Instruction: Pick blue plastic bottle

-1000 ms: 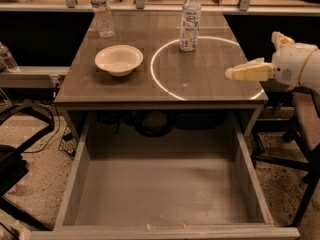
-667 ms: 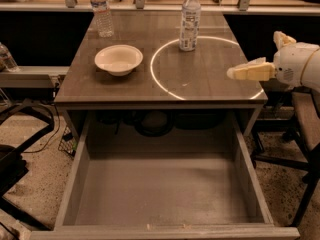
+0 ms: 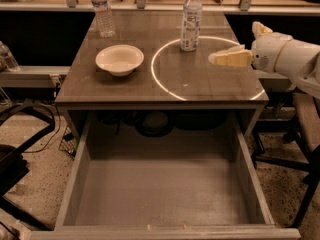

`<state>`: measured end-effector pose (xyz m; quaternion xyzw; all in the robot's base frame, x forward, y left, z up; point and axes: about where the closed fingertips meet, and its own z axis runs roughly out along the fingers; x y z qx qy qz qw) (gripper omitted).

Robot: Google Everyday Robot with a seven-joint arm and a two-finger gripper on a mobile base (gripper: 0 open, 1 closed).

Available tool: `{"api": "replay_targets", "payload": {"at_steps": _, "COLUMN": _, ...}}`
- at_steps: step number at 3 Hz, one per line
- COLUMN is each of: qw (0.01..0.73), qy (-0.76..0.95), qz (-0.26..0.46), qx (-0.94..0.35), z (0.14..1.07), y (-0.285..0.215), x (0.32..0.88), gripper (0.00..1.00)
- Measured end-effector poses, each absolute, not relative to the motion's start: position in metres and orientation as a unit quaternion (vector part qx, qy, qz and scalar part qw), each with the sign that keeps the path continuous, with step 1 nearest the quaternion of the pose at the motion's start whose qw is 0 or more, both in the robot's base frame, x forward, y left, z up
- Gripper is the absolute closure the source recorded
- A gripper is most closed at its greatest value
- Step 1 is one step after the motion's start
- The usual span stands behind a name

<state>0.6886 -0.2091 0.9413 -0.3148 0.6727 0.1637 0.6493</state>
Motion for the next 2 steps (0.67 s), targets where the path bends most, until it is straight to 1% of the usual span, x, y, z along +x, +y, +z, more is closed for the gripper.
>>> {"api": "replay_targets", "payload": {"at_steps": 2, "qw": 0.654, "qy": 0.669, "qz": 0.202, "qx": -0.291, "z": 0.948, "y": -0.173, "x": 0.773, "gripper": 0.00}}
